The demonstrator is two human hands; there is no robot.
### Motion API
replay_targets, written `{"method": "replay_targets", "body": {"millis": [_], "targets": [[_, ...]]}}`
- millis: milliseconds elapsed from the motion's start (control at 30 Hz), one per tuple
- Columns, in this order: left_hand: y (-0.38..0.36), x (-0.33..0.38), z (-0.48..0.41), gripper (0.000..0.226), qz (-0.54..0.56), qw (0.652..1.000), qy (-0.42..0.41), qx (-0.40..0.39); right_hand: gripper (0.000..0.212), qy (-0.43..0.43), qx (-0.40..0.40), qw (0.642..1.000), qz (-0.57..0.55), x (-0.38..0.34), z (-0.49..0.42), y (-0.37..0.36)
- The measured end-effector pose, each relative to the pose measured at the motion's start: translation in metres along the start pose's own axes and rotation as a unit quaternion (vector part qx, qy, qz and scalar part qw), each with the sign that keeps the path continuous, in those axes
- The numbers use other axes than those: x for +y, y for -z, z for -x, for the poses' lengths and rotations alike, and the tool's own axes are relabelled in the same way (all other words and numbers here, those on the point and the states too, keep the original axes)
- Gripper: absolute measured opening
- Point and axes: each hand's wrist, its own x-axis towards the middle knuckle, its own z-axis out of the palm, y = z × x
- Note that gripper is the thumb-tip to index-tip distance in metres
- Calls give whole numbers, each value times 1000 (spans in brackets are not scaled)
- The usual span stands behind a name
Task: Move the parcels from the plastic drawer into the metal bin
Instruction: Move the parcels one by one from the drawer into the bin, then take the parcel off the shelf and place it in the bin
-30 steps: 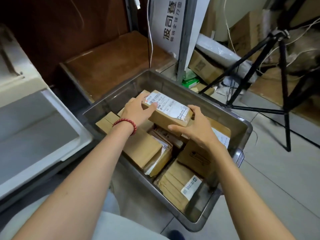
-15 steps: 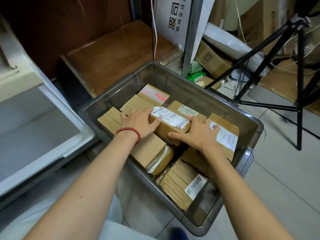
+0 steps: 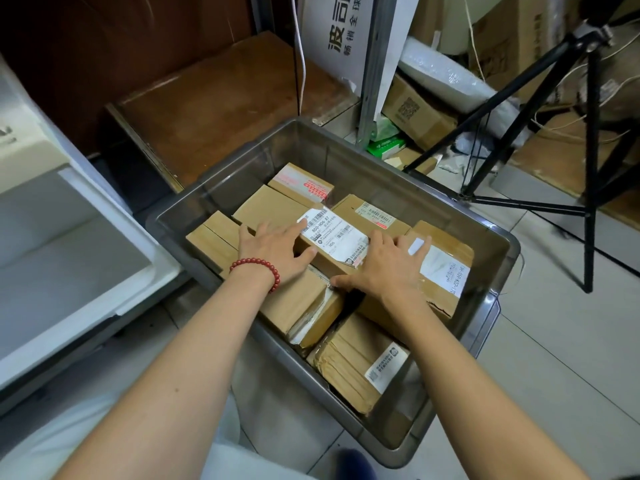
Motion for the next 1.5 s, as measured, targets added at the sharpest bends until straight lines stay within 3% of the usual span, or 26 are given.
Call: {"method": "replay_targets", "body": {"millis": [100, 233, 567, 900, 1133, 1500], "targets": [[1, 3, 4, 58, 12, 998, -1, 54, 107, 28, -9, 999, 17, 5, 2, 8], [1, 4, 11, 55, 22, 995, 16, 97, 93, 56, 25, 998, 11, 8, 11, 14], [18, -20, 44, 57, 55, 988, 59, 134, 75, 104, 112, 987, -46, -5, 28, 22], [15, -82, 130, 56, 82, 965, 141, 205, 69, 214, 107, 966, -99, -72, 61, 39], [4, -133, 207, 58, 117, 932, 252, 232, 69, 320, 75, 938, -113, -137, 87, 45], [94, -202, 333, 66, 68, 868, 363, 333, 93, 470, 157, 852, -172, -258, 136, 152]]}}
